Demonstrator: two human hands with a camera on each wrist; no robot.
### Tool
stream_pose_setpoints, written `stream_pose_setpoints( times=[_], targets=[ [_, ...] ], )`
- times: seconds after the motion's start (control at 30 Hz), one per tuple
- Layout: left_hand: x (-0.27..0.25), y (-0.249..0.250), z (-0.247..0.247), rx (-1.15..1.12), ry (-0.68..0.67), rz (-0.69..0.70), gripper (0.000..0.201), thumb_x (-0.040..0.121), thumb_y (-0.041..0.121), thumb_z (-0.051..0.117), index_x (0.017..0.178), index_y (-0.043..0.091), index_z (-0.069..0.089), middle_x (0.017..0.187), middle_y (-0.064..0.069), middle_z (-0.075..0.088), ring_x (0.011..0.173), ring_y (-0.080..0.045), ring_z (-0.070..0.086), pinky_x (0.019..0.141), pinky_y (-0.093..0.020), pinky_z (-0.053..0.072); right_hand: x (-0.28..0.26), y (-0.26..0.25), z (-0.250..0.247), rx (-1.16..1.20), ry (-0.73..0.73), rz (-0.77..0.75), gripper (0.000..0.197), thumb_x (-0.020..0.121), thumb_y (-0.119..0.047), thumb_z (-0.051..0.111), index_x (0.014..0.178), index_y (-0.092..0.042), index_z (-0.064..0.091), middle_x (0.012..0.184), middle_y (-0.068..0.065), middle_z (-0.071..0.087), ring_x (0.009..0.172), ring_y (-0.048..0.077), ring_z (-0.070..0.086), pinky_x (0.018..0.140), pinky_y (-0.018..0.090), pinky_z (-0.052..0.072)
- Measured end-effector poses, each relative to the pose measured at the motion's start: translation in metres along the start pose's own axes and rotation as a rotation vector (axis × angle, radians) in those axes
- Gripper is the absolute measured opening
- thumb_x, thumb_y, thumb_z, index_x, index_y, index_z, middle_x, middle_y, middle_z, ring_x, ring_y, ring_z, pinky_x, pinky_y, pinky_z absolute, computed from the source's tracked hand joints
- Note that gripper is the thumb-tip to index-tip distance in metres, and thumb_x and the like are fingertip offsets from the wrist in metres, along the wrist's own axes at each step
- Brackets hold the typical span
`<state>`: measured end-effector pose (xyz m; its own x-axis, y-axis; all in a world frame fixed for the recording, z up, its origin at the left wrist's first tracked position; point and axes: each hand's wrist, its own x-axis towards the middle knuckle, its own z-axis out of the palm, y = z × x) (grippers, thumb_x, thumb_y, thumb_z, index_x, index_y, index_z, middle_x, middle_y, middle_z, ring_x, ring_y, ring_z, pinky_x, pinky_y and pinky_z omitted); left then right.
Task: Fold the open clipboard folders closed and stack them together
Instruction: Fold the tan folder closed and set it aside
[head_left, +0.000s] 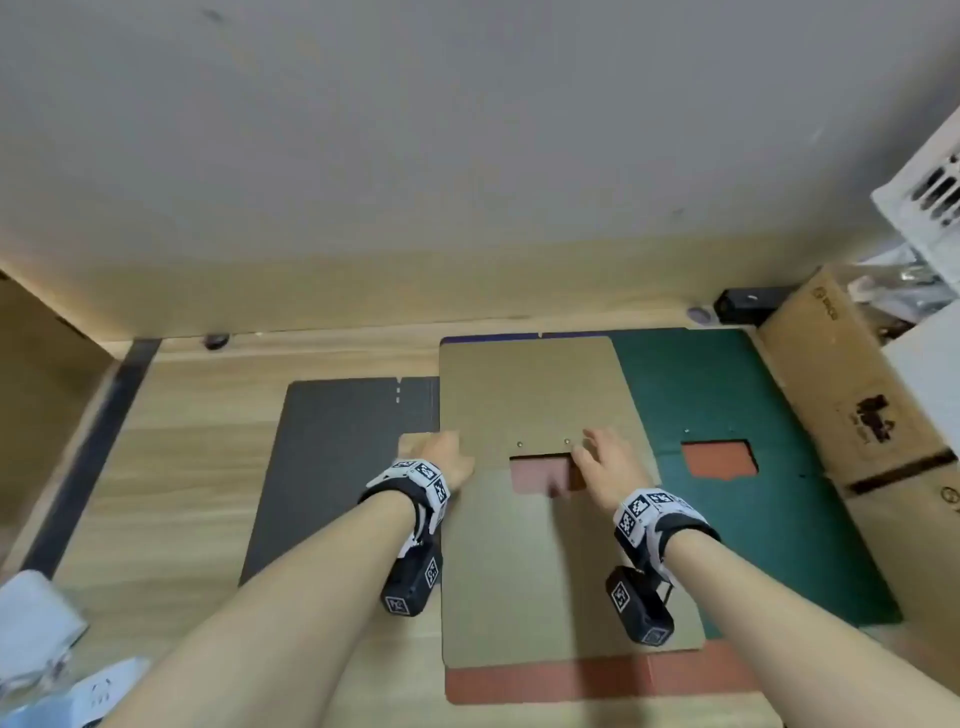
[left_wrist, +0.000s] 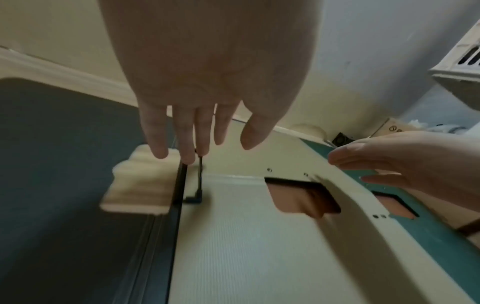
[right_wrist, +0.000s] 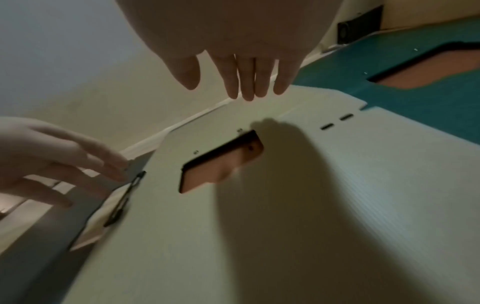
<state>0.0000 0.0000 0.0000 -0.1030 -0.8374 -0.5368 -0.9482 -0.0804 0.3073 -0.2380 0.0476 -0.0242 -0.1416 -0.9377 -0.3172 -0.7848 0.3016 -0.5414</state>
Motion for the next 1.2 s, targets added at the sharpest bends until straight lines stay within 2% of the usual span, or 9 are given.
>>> stream_pose_setpoints(
  times=[0.1,0.23,0.33,0.53,0.7,0.87,0.97,1.03,1.2],
  targets=[
    [0.007,-0.005,0.014,0.022,0.097,-0.038,0.020,0.079,0.022,0.050,0.090,0.008,0.058,0.092,-0.006,0.056,0.095,-0.032,0.060,0.082,-0.040,0.056,0.000,0.025,0.004,-0.061,0.121,0.058,0.050,0.096,-0.027,0.044,0.141,-0.006,0.043,0.152,0.011,0.037,0.140,0.027,0.032,0.116,0.037,0.025],
    [0.018,-0.013,0.033,0.015,0.183,-0.066,0.034,0.083,0.019,0.055,0.113,0.005,0.055,0.119,-0.013,0.053,0.115,-0.033,0.054,0.093,-0.042,0.049,0.000,0.055,0.007,-0.069,0.191,0.137,0.049,0.092,-0.022,0.046,0.136,-0.003,0.041,0.154,0.014,0.030,0.142,0.031,0.026,0.116,0.041,0.024],
    [0.026,-0.019,0.038,-0.033,0.215,-0.117,0.040,0.082,0.018,0.059,0.120,0.006,0.051,0.127,-0.014,0.049,0.115,-0.035,0.054,0.092,-0.041,0.049,-0.001,0.069,0.005,-0.016,0.236,0.169,0.048,0.089,-0.018,0.050,0.134,-0.003,0.040,0.142,0.018,0.042,0.131,0.034,0.036,0.108,0.042,0.031],
    [0.034,-0.029,0.036,-0.046,0.196,-0.160,0.024,0.072,0.036,0.053,0.084,0.017,0.060,0.102,-0.007,0.061,0.077,-0.031,0.060,0.067,-0.033,0.049,0.004,0.079,0.004,-0.025,0.282,0.188,0.051,0.092,-0.028,0.055,0.136,-0.006,0.042,0.133,0.016,0.045,0.124,0.034,0.038,0.103,0.043,0.035],
    [0.034,-0.028,0.040,0.173,0.190,-0.143,0.035,0.090,0.042,0.042,0.082,0.009,0.054,0.094,-0.008,0.058,0.076,-0.029,0.051,0.068,-0.031,0.040,0.010,0.077,0.004,0.068,0.289,0.262,0.053,0.090,-0.034,0.059,0.134,-0.007,0.045,0.132,0.014,0.048,0.126,0.031,0.043,0.103,0.043,0.037],
    [0.042,-0.030,0.048,0.320,0.174,-0.052,0.027,0.092,0.024,0.038,0.077,0.011,0.057,0.094,-0.011,0.068,0.078,-0.029,0.052,0.067,-0.031,0.040,0.012,0.085,0.000,0.087,0.268,0.279,0.053,0.088,-0.036,0.065,0.131,-0.009,0.049,0.128,0.011,0.051,0.119,0.031,0.052,0.097,0.041,0.042],
    [0.043,-0.031,0.046,0.359,0.123,-0.044,0.022,0.090,0.014,0.041,0.087,0.012,0.063,0.101,-0.009,0.067,0.096,-0.031,0.061,0.069,-0.032,0.040,0.007,0.095,-0.009,0.079,0.267,0.314,0.052,0.086,-0.035,0.067,0.129,-0.009,0.051,0.126,0.012,0.053,0.116,0.031,0.053,0.096,0.041,0.042],
    [0.043,-0.032,0.046,0.371,0.138,-0.024,0.028,0.096,0.022,0.040,0.093,0.010,0.065,0.102,-0.009,0.067,0.099,-0.031,0.062,0.070,-0.033,0.040,0.000,0.102,-0.017,0.086,0.276,0.342,0.051,0.086,-0.032,0.068,0.128,-0.009,0.052,0.124,0.014,0.055,0.115,0.033,0.054,0.094,0.041,0.043],
    [0.032,-0.028,0.041,0.235,0.166,-0.074,0.039,0.098,0.041,0.037,0.090,0.009,0.057,0.099,-0.010,0.061,0.080,-0.029,0.056,0.069,-0.033,0.040,-0.018,0.116,-0.026,0.168,0.247,0.372,0.037,0.089,-0.022,0.064,0.124,-0.013,0.058,0.117,0.012,0.064,0.109,0.031,0.059,0.094,0.039,0.044]
  ],
)
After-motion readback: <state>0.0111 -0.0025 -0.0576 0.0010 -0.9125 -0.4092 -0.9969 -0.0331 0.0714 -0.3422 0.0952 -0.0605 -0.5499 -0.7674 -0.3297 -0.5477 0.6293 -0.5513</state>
